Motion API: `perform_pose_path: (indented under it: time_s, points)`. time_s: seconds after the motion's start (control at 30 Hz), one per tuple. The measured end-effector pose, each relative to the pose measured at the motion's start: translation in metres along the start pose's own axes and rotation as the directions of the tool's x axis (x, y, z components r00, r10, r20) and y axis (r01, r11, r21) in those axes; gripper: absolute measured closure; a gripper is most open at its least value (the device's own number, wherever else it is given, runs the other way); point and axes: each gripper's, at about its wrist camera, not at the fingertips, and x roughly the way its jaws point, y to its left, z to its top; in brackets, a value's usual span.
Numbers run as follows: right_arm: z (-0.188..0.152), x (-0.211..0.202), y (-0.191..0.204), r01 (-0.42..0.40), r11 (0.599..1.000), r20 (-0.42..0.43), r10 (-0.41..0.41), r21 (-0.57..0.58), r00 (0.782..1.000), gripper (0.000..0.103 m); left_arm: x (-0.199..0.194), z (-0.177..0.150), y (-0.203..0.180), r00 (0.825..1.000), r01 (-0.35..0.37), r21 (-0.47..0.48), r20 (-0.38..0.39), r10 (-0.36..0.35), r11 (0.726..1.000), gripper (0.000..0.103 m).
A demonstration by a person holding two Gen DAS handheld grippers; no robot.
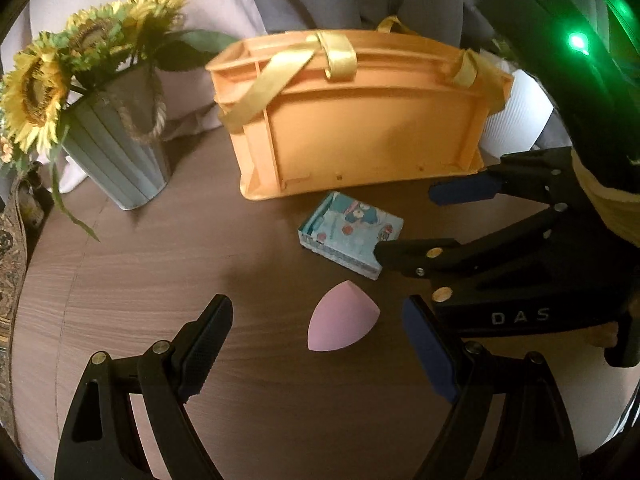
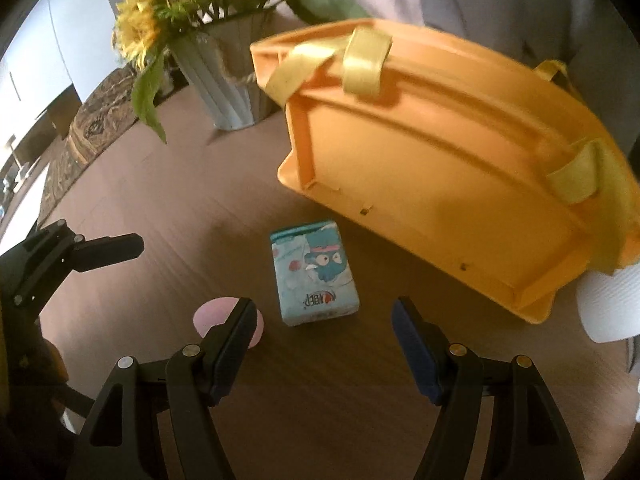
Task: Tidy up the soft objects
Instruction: 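Grasp the pink sponge with the left tool while the right tool grasps the tissue pack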
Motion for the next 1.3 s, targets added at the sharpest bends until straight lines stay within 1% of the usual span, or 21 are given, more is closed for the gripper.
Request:
perform_pose_path:
  time_s: [0.1,0.23,0.4,0.6,0.8,0.87,0.9,0.93,1.03,1.13,1.3]
  points:
    - [0.001,0.013,-0.002,-0.031,1.000,-0.026,0.031,0.002,0.999,0.032,0.006,0.000,-0.002,1.000,0.011,0.004,-0.007,-0.011,1.000,0.016]
    - [0.001,0.026,-0.002,-0.032,0.999,-0.047,0.032,-0.004,0.998,0.032,0.015,0.000,-0.004,1.000,0.022,0.013,-0.012,-0.022,1.000,0.016]
    - [0.007,0.039,-0.004,-0.031,1.000,-0.060,0.031,0.002,0.998,0.032,0.026,-0.001,-0.001,0.999,0.039,-0.001,-0.011,-0.039,0.999,0.017]
    - [0.010,0.052,-0.006,-0.040,0.999,-0.072,0.040,0.006,0.997,0.032,0.034,-0.002,0.004,0.999,0.033,0.005,-0.017,-0.033,0.999,0.022]
    - [0.012,0.063,0.001,-0.041,0.999,-0.087,0.040,-0.010,0.995,0.035,0.038,-0.005,0.006,0.998,0.056,0.001,-0.015,-0.056,0.998,0.035]
    - [0.013,0.063,0.002,-0.042,0.999,-0.083,0.041,-0.009,0.996,0.043,0.039,-0.005,0.005,0.997,0.075,-0.002,-0.022,-0.075,0.997,0.040]
    - [0.012,0.063,0.001,-0.043,0.999,-0.086,0.042,-0.009,0.995,0.045,0.040,-0.005,0.005,0.996,0.090,-0.005,-0.029,-0.090,0.996,0.044]
    - [0.011,0.063,0.001,-0.044,0.999,-0.088,0.043,-0.007,0.995,0.047,0.041,-0.005,0.004,0.994,0.102,-0.007,-0.035,-0.102,0.995,0.046]
    - [0.010,0.063,0.001,-0.052,0.999,-0.083,0.053,0.009,0.995,0.047,0.041,-0.006,0.003,0.991,0.130,-0.012,-0.042,-0.130,0.991,0.057]
    - [0.008,0.060,0.001,-0.054,0.998,-0.066,0.055,0.023,0.996,0.048,0.040,-0.007,0.000,0.990,0.134,-0.005,-0.043,-0.134,0.991,0.060]
    - [0.006,0.042,-0.001,-0.015,0.999,-0.014,0.016,0.052,1.000,0.048,0.039,-0.009,0.002,0.989,0.140,-0.028,-0.046,-0.141,0.990,0.061]
